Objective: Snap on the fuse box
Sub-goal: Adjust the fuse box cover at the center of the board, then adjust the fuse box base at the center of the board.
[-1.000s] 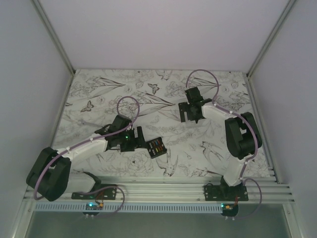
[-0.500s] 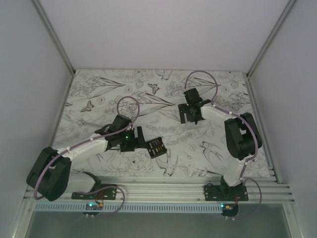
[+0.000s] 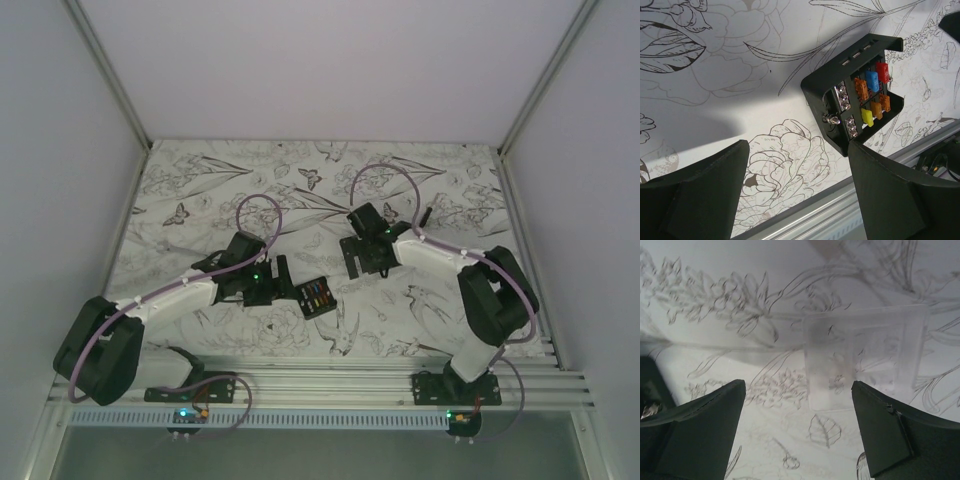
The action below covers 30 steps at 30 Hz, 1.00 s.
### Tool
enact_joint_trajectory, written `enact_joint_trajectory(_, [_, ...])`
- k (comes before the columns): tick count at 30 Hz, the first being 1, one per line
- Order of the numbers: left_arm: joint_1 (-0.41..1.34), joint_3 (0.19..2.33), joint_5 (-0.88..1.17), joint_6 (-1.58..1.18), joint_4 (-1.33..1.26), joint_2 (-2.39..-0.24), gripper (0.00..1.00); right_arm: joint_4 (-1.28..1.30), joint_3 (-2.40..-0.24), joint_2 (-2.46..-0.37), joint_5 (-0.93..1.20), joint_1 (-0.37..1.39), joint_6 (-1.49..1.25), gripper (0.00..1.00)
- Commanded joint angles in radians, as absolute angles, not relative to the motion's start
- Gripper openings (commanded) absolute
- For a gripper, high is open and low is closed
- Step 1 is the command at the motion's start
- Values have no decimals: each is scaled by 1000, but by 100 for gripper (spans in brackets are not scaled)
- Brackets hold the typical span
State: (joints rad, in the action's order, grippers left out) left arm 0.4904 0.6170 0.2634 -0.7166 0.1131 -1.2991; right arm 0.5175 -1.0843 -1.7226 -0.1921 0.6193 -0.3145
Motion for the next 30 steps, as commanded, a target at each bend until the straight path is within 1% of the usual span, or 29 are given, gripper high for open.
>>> enact_joint_trajectory(1, [483, 606, 278, -712, 144, -1292, 83, 554, -1068, -1627, -233, 656, -385, 95])
enact_joint_trajectory(4, [483, 604, 280, -712, 144, -1285, 83, 558, -1066, -1546, -274, 634, -408, 100])
enact_joint_trajectory(9, [483, 600, 281, -712, 143, -1280, 84, 550, -1045, -1502, -259, 527, -462, 100])
enact_joint_trajectory(12, [483, 598, 279, -713, 143, -1281, 84, 532, -1019, -1500, -239, 473, -558, 100])
enact_joint_trajectory(17, [483, 605, 276, -707, 141, -1280, 84, 454, -953, -1467, -212, 466, -694, 100])
enact_joint_trajectory(19, [485, 620, 271, -696, 139, -1281, 82, 435, -923, -1457, -207, 466, -720, 100])
enact_joint_trajectory(24, [535, 703, 249, -604, 141, -1307, 78, 393, -844, -1401, -229, 466, -735, 100])
enact_joint_trajectory(30, [652, 929, 133, -446, 267, -1477, 69, 388, -793, -1346, -230, 465, -694, 100])
